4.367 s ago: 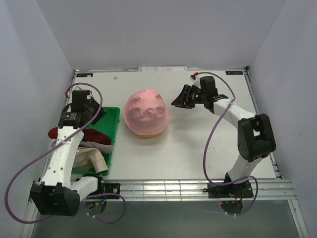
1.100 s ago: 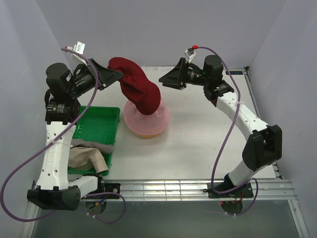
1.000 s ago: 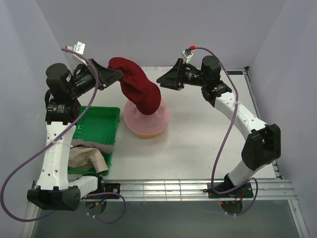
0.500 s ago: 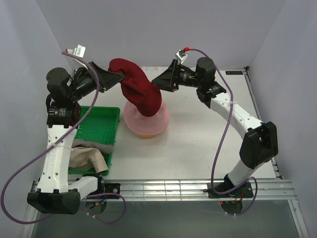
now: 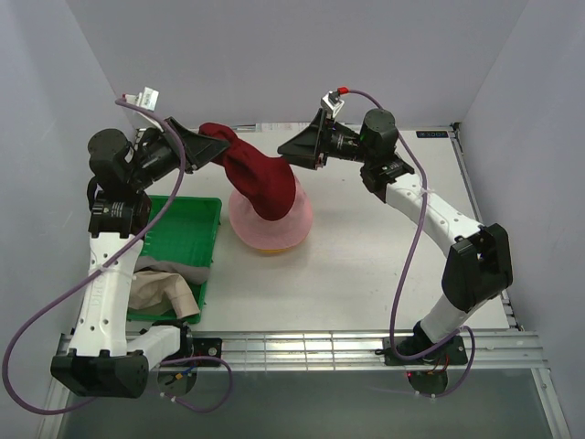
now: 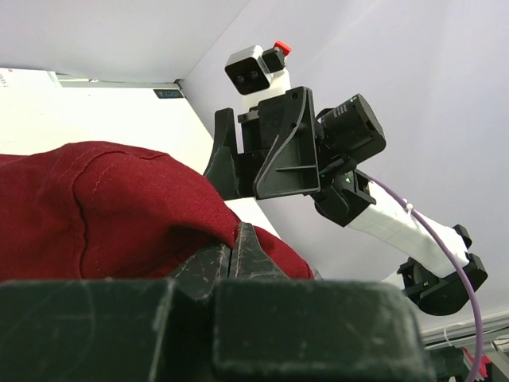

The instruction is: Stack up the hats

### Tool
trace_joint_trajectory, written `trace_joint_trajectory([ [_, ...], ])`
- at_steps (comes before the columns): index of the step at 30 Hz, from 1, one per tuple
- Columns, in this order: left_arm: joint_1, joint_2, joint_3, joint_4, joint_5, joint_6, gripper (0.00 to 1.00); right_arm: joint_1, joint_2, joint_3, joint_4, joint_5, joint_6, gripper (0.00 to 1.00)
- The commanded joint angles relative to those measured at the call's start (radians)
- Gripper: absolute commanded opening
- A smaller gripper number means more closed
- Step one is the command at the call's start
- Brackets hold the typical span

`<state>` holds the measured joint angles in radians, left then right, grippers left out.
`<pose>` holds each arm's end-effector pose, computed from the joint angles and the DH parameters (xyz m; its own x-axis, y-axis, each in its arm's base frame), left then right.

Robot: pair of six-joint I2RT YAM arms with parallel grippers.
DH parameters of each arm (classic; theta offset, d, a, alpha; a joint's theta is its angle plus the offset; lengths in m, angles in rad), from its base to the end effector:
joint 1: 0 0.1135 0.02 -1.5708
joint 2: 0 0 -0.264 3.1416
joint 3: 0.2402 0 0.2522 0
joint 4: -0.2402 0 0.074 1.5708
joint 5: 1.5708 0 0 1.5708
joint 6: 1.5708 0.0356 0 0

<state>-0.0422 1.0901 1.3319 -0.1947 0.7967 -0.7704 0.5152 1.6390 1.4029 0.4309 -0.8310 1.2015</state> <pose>0.2189 -0.0347 0.4691 -0.4838 -0.4668 -0.7403 0.5661 0.4782 -0.6715 0.3232 0.2132 0.3969 -0.8370 0.2486 -0.4875 -0.5046 -0.0061 0.8633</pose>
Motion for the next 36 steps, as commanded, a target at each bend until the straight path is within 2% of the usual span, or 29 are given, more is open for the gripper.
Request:
trace_joint_trajectory([
  [1,0.002,-0.047,-0.011,0.04,0.001,0.026,0.0,0.011,-0.002,-0.008,0.103,-0.028,0.035,0.7],
  [11,0.002,-0.107,-0.059,0.241,-0.022,0.019,0.0,0.036,0.012,-0.025,0.123,-0.033,0.055,0.7],
  [18,0.002,-0.108,-0.109,0.29,-0.01,0.005,0.0,0.04,0.016,-0.022,0.147,-0.037,0.079,0.69],
  [21,0.002,-0.104,-0.111,0.256,-0.008,0.022,0.0,0.04,0.015,-0.016,0.143,-0.033,0.079,0.62],
  [26,0.002,-0.127,-0.12,0.196,-0.022,0.037,0.0,0.048,0.021,0.005,0.138,-0.037,0.082,0.37],
  [30,0.002,-0.128,-0.068,0.031,-0.082,0.069,0.0,0.052,0.019,0.007,0.128,-0.042,0.075,0.24],
  [32,0.002,-0.115,-0.012,-0.122,-0.158,0.08,0.0,0.051,0.016,0.008,0.112,-0.042,0.063,0.17],
  [34,0.002,-0.084,0.029,-0.269,-0.191,0.085,0.0,0.051,0.012,0.019,0.05,-0.036,0.015,0.12],
  [36,0.002,-0.07,0.07,-0.345,-0.224,0.082,0.0,0.052,0.012,0.037,-0.059,-0.02,-0.072,0.09],
])
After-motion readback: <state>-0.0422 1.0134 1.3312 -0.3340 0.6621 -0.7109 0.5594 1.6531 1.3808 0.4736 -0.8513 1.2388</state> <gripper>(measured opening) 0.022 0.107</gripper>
